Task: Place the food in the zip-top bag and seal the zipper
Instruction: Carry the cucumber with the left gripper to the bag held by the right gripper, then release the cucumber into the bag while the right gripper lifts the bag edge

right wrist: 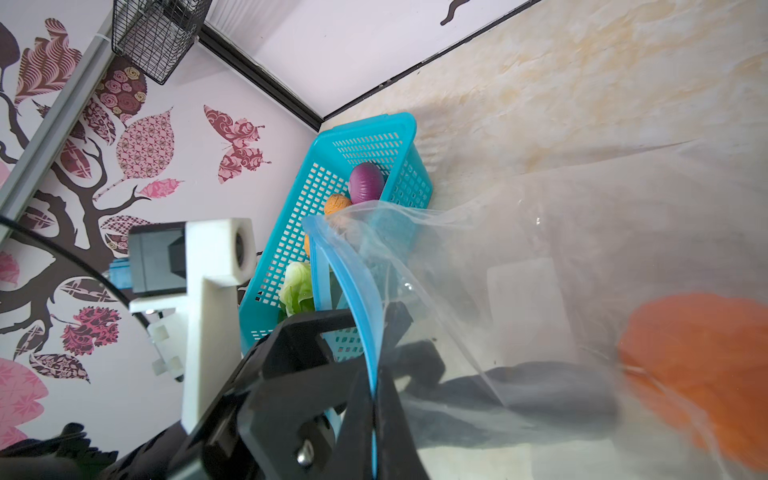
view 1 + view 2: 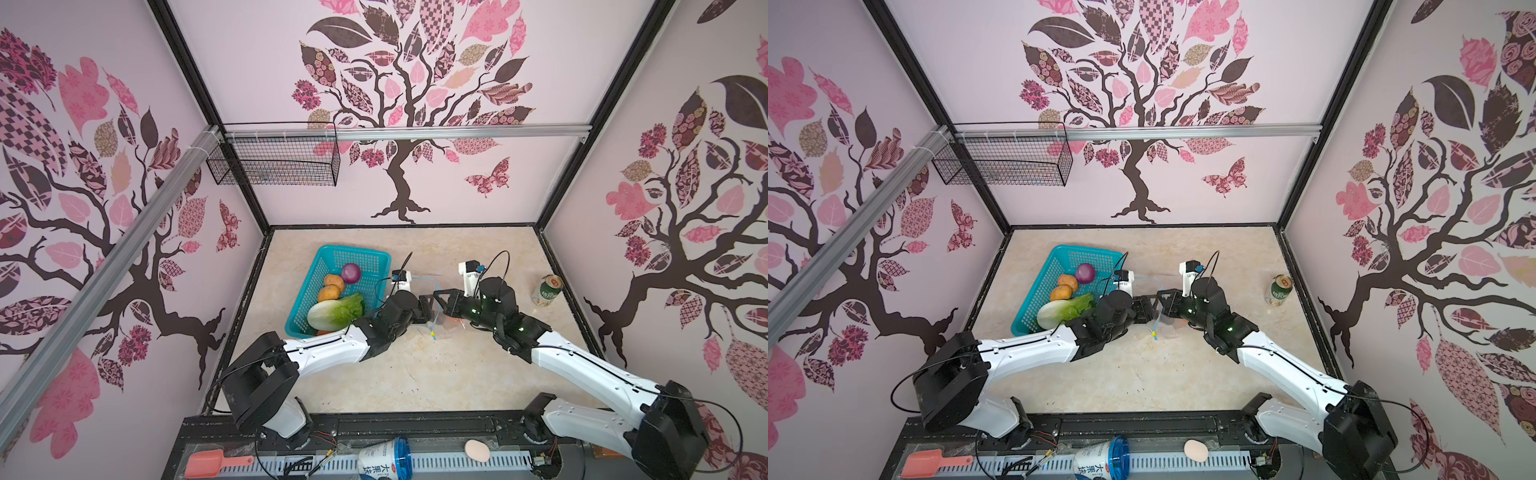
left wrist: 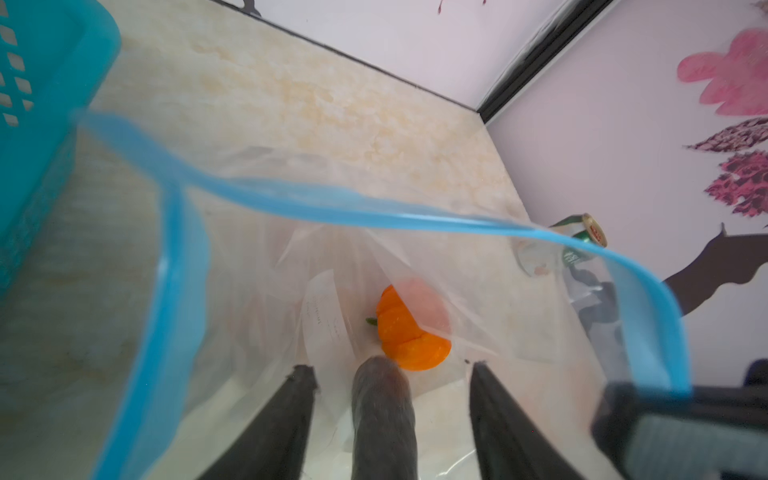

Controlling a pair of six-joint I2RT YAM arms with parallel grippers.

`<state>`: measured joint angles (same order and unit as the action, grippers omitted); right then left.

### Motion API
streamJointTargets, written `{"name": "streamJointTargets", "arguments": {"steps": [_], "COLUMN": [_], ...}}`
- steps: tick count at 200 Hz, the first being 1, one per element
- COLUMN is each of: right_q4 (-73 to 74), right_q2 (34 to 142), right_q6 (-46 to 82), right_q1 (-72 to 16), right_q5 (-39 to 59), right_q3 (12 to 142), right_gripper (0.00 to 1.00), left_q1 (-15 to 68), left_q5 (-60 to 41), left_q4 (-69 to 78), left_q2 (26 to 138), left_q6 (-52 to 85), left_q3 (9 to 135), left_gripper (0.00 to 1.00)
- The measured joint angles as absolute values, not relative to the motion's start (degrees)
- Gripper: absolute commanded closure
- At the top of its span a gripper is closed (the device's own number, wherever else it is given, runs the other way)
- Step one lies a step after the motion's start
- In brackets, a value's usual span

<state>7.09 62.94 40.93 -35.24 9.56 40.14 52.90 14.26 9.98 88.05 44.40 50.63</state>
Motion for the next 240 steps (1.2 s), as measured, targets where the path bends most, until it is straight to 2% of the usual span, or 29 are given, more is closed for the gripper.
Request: {"name": "streamJointTargets", "arguments": {"steps": [39,97,138,174,195,214,240], "right_q4": [6.98,6.55,6.55,6.52,6.35,5.67,1.15], "right_q2": [61.32,60.88,60.90,60.90,60.90,60.90,60.90], "right_q6": [39.86,38.54,38.35,38.33,38.09,37.10,33.58], "right_q1": [-35.22,-35.22,-35.24,-35.22,-35.22,-35.22,-35.24], "right_q5": [8.58,7.81,7.68,7.70,7.70,7.68,7.33], "right_q3": [40.12,40.12,40.12,40.12,40.12,40.14,41.91], "right_gripper": [1.00,1.00,1.00,1.00,1.00,1.00,1.00], "left_q1": [52.53,47.03,45.89,45.63,45.56,45.56,45.56], "left_q5": [11.99,9.85,9.80,8.75,6.48,3.68,1.78], "left_q4": [3.36,-5.23,-7.88,-9.72,-9.58,-9.54,-9.45], "left_q2": [85.25,72.05,67.11,69.95,73.38,76.27,76.64], "left_q6": [43.22,42.96,43.97,44.93,45.25,45.25,44.53], "left_q3": [53.39,53.80,50.65,49.23,49.25,49.28,49.80], "left_gripper": [0.21,0.21,0.28,0.45,0.68,1.00,1.00]}}
